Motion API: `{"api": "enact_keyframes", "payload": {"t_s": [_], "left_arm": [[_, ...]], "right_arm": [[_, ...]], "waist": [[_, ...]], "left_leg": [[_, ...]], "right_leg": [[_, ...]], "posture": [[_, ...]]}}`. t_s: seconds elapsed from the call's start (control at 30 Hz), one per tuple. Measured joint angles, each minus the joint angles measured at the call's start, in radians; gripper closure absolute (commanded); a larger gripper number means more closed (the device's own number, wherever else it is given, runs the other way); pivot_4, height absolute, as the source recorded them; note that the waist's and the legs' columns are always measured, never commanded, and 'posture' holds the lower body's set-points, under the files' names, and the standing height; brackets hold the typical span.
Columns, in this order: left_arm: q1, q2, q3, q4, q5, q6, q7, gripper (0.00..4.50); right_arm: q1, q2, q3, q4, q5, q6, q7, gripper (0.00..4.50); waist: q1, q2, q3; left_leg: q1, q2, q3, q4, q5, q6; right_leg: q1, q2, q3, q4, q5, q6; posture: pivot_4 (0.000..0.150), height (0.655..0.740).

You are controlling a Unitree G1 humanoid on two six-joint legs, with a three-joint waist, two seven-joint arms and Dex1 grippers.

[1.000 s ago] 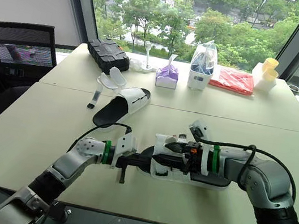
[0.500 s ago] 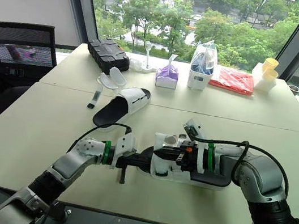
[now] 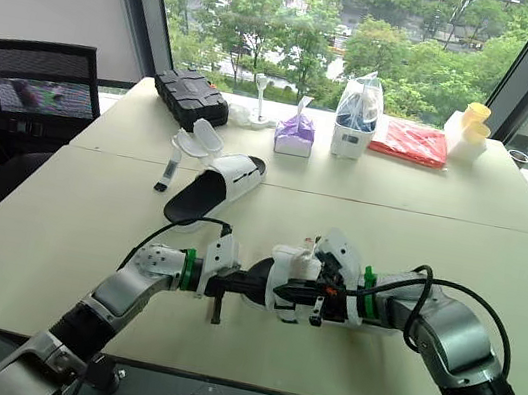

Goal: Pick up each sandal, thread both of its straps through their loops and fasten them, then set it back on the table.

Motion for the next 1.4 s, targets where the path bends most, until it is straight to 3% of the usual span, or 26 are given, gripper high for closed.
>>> {"api": "enact_keyframes", "payload": {"t_s": [0.3, 0.4, 0.6, 0.63, 0.67, 0.8, 1.03, 1.2, 1.4], "left_arm": [[0.001, -0.003, -0.001, 0.000, 0.000, 0.000, 0.002, 4.50], [0.002, -0.004, -0.001, 0.000, 0.000, 0.000, 0.002, 4.50], [0.002, -0.003, -0.001, 0.002, 0.000, 0.000, 0.010, 4.50], [0.002, -0.004, -0.001, 0.003, 0.000, 0.000, 0.010, 4.50], [0.002, -0.004, -0.001, 0.003, 0.000, 0.000, 0.010, 4.50], [0.002, -0.005, -0.001, 0.001, 0.000, -0.001, 0.006, 4.50], [0.001, -0.007, -0.005, 0.001, 0.001, -0.002, 0.002, 4.50], [-0.004, -0.004, -0.005, 0.002, 0.002, -0.002, 0.002, 4.50], [-0.007, -0.002, -0.005, 0.004, 0.002, -0.002, -0.001, 4.50]], "right_arm": [[0.018, -0.057, 0.023, -0.040, -0.065, -0.051, 0.045, 4.47], [0.025, -0.072, 0.006, -0.051, -0.054, -0.020, 0.048, 3.59], [0.033, -0.092, -0.060, -0.092, 0.032, 0.076, 0.058, 0.60], [0.032, -0.093, -0.091, -0.102, 0.056, 0.099, 0.055, 0.16], [0.030, -0.097, -0.119, -0.109, 0.072, 0.118, 0.048, 0.03], [0.048, -0.142, -0.237, -0.138, 0.159, 0.214, 0.030, 0.03], [0.260, -0.179, -0.361, -0.235, 0.244, 0.284, 0.009, 0.03], [0.385, -0.177, -0.348, -0.252, 0.207, 0.242, -0.014, 0.03], [0.402, -0.122, -0.274, -0.251, 0.136, 0.152, -0.071, 0.03]], "waist": [[0.002, 0.000, 0.000], [0.003, 0.000, 0.000], [0.000, 0.000, 0.000], [0.000, 0.000, 0.000], [0.000, 0.000, 0.000], [0.002, 0.000, 0.000], [0.010, -0.001, 0.000], [0.006, 0.000, 0.000], [0.002, 0.000, 0.000]], "left_leg": [[0.001, 0.000, 0.000, 0.000, 0.000, 0.000], [0.000, 0.000, 0.000, 0.000, 0.000, 0.000], [0.001, 0.000, 0.000, 0.000, 0.000, 0.000], [0.001, 0.000, 0.000, 0.000, 0.000, 0.000], [0.001, 0.000, 0.000, 0.000, 0.000, 0.000], [0.000, 0.000, 0.000, 0.000, 0.000, 0.000], [-0.002, 0.000, 0.000, 0.000, 0.000, 0.000], [-0.002, 0.000, 0.000, 0.000, 0.000, 0.000], [-0.002, 0.000, 0.000, 0.000, 0.000, 0.000]], "right_leg": [[0.001, 0.000, 0.000, 0.000, 0.000, 0.000], [0.001, 0.000, 0.000, 0.000, -0.001, -0.002], [0.002, 0.000, 0.000, 0.000, -0.001, -0.002], [0.002, 0.000, 0.000, 0.000, -0.001, -0.002], [0.002, 0.000, 0.000, 0.000, -0.001, -0.002], [0.002, 0.000, 0.000, 0.000, -0.001, -0.002], [0.002, -0.001, 0.000, 0.000, -0.001, -0.001], [0.002, -0.001, 0.000, 0.000, -0.001, -0.001], [0.003, -0.001, 0.000, 0.000, -0.001, -0.001]], "posture": [[0.150, 0.7400], [0.150, 0.7400], [0.150, 0.7400], [0.150, 0.7400], [0.150, 0.7400], [0.150, 0.7400], [0.150, 0.7400], [0.150, 0.7400], [0.150, 0.7400]]}}
